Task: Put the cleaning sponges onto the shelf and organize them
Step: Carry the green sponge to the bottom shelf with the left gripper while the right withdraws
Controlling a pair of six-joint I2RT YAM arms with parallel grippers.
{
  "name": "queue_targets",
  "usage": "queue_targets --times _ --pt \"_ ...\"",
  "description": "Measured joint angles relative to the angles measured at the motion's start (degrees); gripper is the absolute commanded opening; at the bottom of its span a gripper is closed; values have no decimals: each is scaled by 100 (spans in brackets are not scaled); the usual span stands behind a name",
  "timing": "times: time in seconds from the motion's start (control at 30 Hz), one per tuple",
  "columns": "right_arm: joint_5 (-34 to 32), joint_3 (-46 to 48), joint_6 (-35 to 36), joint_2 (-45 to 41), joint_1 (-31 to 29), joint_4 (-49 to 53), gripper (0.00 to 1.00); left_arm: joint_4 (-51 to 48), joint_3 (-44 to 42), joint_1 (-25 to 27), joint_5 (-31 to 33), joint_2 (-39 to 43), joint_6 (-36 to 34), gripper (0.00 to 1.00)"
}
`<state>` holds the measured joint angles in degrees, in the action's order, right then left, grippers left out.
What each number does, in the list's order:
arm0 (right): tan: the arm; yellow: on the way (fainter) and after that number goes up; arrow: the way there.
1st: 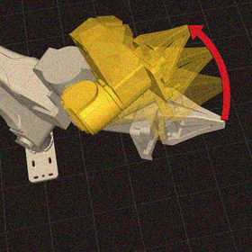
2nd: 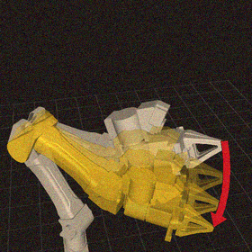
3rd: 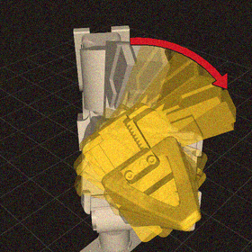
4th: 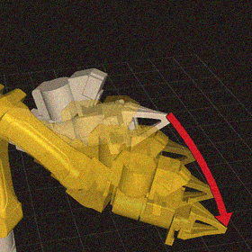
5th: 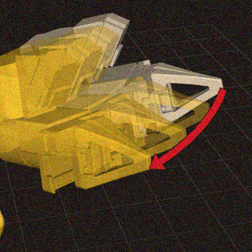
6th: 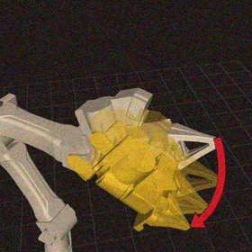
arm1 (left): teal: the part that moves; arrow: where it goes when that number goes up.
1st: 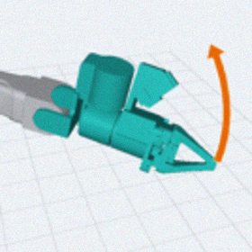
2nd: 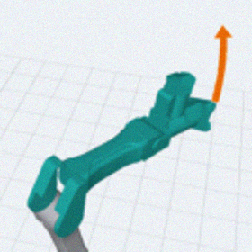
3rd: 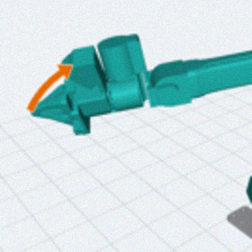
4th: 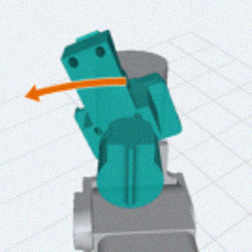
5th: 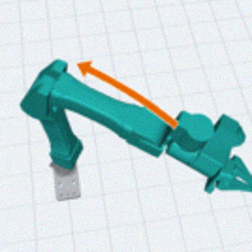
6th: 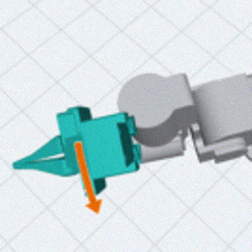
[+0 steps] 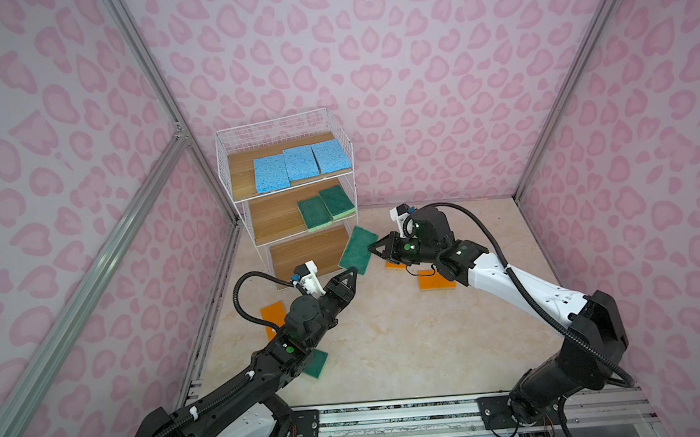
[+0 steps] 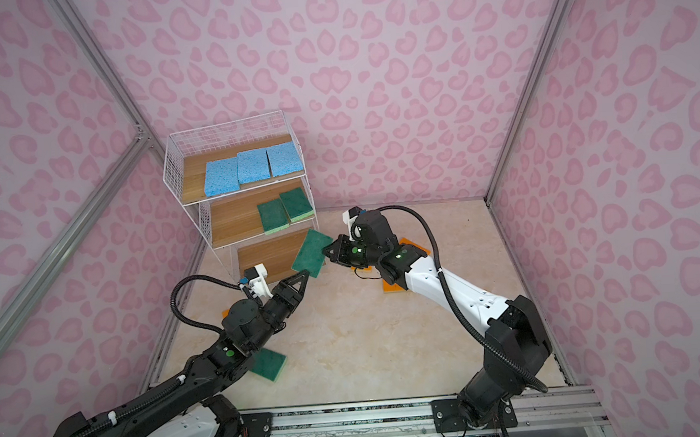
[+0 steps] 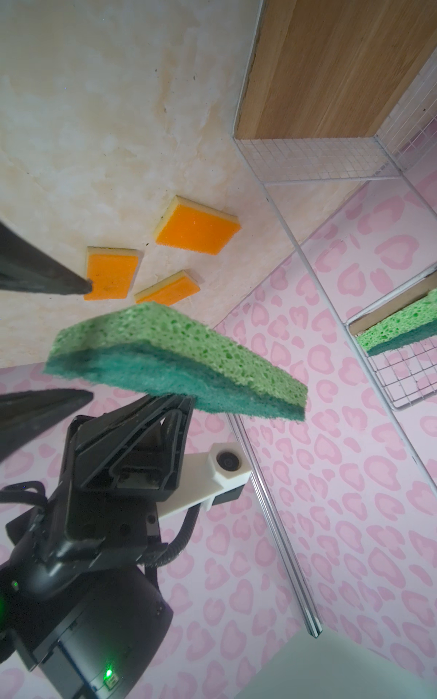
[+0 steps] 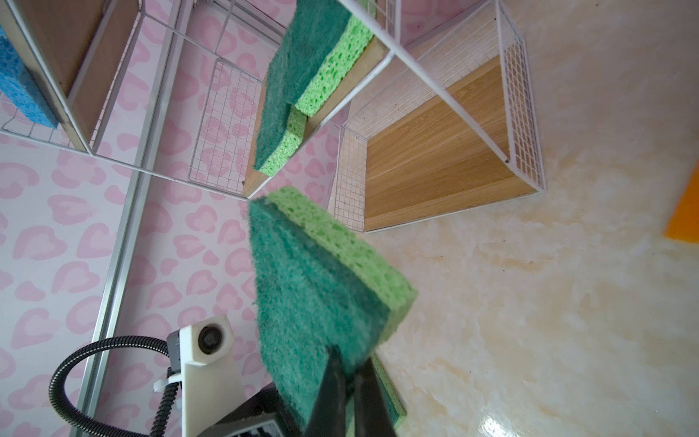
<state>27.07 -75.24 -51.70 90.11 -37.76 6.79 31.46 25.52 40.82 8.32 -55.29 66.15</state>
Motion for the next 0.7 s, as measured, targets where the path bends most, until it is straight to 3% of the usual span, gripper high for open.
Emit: queue_targets --times 0.2,0.33,0.4,0.7 --pt "50 7 0 13 -42 -26 2 13 0 -57 0 2 26 29" --pt "85 7 2 59 -76 -48 3 11 0 -57 0 -4 63 12" --pt "103 4 7 59 -76 -48 11 31 0 -57 0 -4 68 4" --pt "111 -20 59 63 -70 -50 51 26 -101 -68 79 280 127 4"
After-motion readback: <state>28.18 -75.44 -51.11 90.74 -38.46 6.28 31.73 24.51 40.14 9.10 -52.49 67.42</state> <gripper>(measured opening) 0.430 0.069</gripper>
